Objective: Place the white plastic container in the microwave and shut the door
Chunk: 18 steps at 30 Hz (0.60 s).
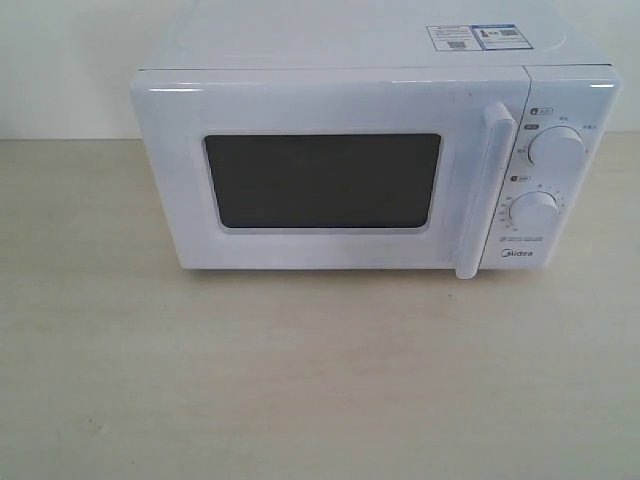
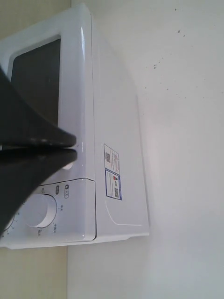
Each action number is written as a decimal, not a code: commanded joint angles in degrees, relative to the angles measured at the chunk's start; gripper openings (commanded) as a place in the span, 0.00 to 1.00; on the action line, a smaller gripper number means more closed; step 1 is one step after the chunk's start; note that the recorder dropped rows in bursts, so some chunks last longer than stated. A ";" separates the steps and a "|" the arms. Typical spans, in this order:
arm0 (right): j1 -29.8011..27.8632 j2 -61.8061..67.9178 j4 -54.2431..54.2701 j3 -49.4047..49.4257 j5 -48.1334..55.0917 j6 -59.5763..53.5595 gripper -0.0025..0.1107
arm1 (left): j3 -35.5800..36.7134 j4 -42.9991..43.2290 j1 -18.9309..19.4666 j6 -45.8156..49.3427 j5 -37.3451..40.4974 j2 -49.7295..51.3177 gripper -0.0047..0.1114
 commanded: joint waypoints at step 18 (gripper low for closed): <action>-26.87 -20.35 0.11 12.36 11.55 11.35 0.02 | 0.14 -0.49 0.16 -0.68 0.06 -0.20 0.08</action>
